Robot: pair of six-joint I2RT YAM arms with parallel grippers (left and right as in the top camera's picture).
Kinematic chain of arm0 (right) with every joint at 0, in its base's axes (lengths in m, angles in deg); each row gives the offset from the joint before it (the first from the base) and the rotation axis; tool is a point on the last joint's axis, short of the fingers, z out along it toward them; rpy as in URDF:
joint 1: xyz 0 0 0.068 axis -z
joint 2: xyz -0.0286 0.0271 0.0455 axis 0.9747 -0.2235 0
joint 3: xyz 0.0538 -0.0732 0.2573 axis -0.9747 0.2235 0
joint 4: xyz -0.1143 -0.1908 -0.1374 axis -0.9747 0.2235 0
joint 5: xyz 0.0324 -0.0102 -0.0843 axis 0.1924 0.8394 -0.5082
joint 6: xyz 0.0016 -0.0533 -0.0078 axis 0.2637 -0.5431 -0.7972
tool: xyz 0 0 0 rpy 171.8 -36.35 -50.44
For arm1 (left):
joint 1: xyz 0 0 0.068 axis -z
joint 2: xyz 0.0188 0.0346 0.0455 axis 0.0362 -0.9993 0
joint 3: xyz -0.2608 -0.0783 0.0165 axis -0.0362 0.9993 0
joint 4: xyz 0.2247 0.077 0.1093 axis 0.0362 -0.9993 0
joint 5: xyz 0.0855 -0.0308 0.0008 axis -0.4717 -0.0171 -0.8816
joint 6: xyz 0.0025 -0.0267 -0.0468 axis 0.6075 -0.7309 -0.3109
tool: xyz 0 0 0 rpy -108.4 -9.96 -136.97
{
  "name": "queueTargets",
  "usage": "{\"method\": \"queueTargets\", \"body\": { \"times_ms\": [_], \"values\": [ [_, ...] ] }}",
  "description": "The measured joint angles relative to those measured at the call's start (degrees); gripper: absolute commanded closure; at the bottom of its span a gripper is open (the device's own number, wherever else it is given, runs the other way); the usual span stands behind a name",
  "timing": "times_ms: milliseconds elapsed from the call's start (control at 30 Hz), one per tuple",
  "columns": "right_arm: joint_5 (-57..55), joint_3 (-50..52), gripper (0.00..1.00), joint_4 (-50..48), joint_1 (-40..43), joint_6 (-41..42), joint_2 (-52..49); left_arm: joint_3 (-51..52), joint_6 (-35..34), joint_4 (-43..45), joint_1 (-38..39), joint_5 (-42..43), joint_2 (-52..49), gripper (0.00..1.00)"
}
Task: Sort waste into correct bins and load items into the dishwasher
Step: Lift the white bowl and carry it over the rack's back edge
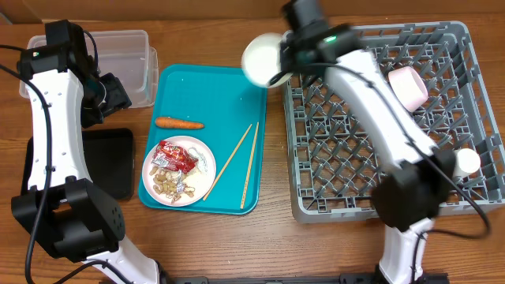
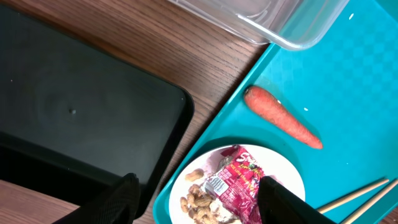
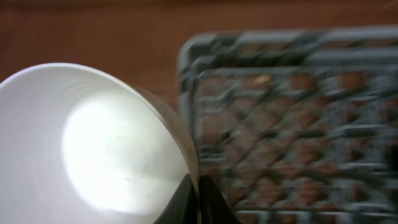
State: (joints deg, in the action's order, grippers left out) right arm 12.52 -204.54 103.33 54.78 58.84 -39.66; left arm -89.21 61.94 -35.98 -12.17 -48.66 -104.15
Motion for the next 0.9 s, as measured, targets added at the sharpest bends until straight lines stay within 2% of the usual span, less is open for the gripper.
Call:
{"method": "queueTargets", "body": {
  "times_ms": [67,167,300,400,533,700,900],
  "values": [
    [-5.25,-0.83,0.96,1.36,1.86,-1.46,3.74,0.0,0.0,0.02,0.0,0.0,0.0,0.37],
    [-18.75,-1.49,0.96,3.65,4.09,-0.92,7.34,0.0,0.0,0.31,0.0,-0.02,0.0,0.37],
    [-41.62,0.31,0.96,4.42,6.56,6.4,7.48,0.0,0.0,0.46,0.0,0.0,0.0,0.37],
    [-54.77,5.73,0.96,1.03,8.35,10.82,7.02,0.0,0.0,0.44,0.0,0.0,0.0,0.37],
    [-61.75,14.21,0.96,-2.47,9.97,13.66,5.16,0.0,0.0,0.44,0.0,0.0,0.0,0.37],
    [-62.95,22.51,0.96,-5.7,9.57,14.73,2.43,0.0,0.0,0.42,0.0,0.02,0.0,0.37],
    [-62.58,24.2,0.96,-6.34,6.67,15.1,-0.76,0.0,-0.02,0.39,0.0,0.04,0.0,0.37]
  ]
}}
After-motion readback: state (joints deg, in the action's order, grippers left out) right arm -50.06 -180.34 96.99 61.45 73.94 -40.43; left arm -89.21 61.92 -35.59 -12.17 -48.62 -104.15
